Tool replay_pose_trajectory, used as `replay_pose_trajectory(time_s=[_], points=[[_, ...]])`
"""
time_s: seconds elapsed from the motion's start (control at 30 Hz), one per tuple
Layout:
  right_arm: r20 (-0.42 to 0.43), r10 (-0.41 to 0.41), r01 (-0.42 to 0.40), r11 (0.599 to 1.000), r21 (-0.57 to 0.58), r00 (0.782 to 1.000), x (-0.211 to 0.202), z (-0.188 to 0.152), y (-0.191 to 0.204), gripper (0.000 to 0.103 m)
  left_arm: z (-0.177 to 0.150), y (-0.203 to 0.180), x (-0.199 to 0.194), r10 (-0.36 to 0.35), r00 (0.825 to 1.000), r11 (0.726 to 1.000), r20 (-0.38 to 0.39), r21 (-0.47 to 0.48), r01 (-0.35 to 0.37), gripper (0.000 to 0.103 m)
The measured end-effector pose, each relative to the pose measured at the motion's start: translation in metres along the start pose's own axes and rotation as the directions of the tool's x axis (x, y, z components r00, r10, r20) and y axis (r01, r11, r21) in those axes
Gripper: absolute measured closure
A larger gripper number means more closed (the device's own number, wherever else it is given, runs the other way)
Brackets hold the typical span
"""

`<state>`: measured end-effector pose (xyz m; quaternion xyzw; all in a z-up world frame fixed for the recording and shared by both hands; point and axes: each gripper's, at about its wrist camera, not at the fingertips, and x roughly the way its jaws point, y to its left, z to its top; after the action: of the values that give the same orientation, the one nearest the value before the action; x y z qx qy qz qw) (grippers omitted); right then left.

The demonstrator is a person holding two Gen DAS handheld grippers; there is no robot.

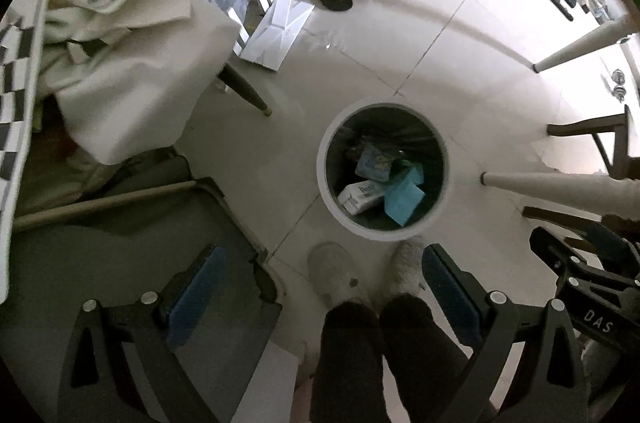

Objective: Collect trash
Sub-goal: 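Lift both tools back toward the table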

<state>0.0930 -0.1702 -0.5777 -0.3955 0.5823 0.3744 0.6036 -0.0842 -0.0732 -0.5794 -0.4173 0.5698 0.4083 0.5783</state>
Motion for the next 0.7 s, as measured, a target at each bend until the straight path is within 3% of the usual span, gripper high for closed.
replay_pose_trajectory(time_s=[0.27, 0.4, 0.53, 0.7], points=[[0.022, 0.036, -0.036, 0.999, 0.000, 0.999, -0.117, -0.012, 0.007, 0.000, -0.017, 0.005, -0.107, 0.019, 0.999, 1.000, 0.037, -0.019, -0.018, 0.002], [0.038, 0.089, -0.091, 0.995, 0.033, 0.995, -0.177, -0.007, 0.007, 0.000, -0.015, 0.003, -0.168, 0.062, 0.992, 0.998, 0.106, 0.000, -0.062, 0.002], [0.087, 0.124, -0.131, 0.988, 0.082, 0.989, -0.226, 0.016, -0.005, 0.000, 0.007, -0.006, -0.212, 0.096, 0.978, 0.995, 0.187, -0.011, -0.096, 0.002], [0.173, 0.110, -0.139, 0.977, 0.162, 0.979, -0.274, 0.074, -0.053, 0.000, 0.065, -0.040, -0.247, 0.131, 0.959, 0.991, 0.252, -0.012, -0.132, 0.002]])
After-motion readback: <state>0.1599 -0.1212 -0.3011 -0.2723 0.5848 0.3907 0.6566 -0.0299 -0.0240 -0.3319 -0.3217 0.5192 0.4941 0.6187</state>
